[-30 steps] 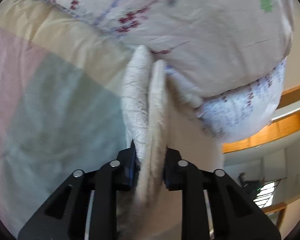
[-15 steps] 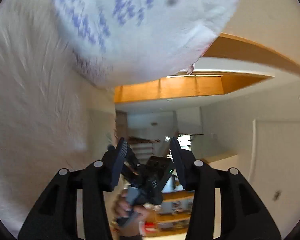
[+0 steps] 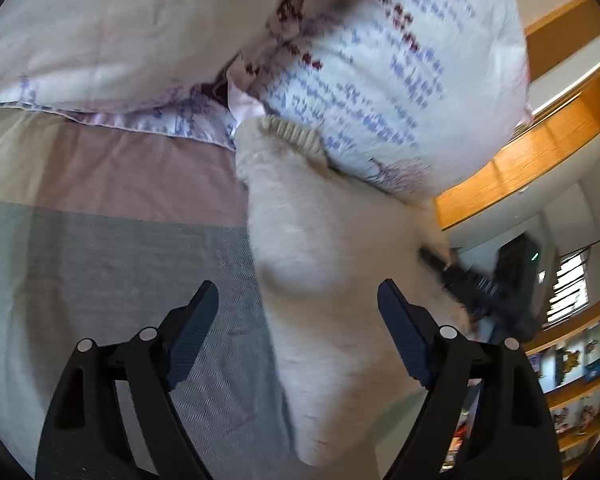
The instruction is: Fold small clothes
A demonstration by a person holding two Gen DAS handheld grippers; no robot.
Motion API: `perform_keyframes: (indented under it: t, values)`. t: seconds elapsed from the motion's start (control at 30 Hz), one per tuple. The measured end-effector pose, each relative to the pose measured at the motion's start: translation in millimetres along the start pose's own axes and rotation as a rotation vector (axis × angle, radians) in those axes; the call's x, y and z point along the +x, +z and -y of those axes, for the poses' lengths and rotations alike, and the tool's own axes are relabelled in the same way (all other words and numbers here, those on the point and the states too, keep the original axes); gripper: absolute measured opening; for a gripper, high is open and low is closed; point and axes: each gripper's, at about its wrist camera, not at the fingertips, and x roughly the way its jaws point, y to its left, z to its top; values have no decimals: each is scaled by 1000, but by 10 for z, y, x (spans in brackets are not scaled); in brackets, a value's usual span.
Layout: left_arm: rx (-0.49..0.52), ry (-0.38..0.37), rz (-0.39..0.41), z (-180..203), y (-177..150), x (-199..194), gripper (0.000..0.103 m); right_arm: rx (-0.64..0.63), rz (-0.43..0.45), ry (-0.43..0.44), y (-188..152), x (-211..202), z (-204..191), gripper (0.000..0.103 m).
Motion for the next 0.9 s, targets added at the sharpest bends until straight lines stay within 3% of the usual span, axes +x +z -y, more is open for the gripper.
perform_keyframes:
  t: [0.07, 0.13, 0.2, 0.23, 0.33, 0.37, 0.4, 0.43, 0.5, 0.6, 0.67, 0.77, 0.83, 0.9]
  values:
    - [12, 39, -11, 62, 53, 138, 86, 34, 3, -8, 39, -18, 61, 14]
    - [20, 47, -17, 149, 10, 250, 90, 24, -35, 19, -43, -47, 38, 28]
    - [20, 44, -36, 190, 113, 367, 91, 17, -62, 31, -117, -72, 40, 85]
    - [13, 41, -42, 219, 97, 446, 92, 7, -66, 50, -163, -87, 41, 91]
    - [8, 25, -17, 328, 190, 655, 92, 21, -120, 59, -254, -16, 99, 89]
    - [12, -7, -24, 353, 179, 723, 86, 37, -155, 55, -296, 62, 137, 77]
    - [3, -20, -24, 360, 179, 787, 77, 48, -180, 56, -324, 118, 152, 52]
    - [3, -14, -8, 372, 212, 804, 62, 83, -189, 130, -377, 172, 184, 41]
    - [13, -45, -14, 331, 220, 753, 45, 102, -161, 174, -456, 165, 156, 31]
    - [8, -101, -21, 92, 137, 298, 39, 44, -152, 253, -584, 127, -138, 27]
    - [52, -45, 29, 4, 77, -3, 39, -49, -197, 299, -733, 247, -528, 26]
    - [89, 99, 118, -201, 52, -347, 44, -138, -243, 282, -913, 551, -963, 27]
    - [59, 186, 132, -371, 64, -442, 52, -158, -241, 211, -972, 753, -1126, 36]
    - [47, 244, 164, -465, -6, -606, 56, -175, -192, 126, -980, 630, -1185, 52]
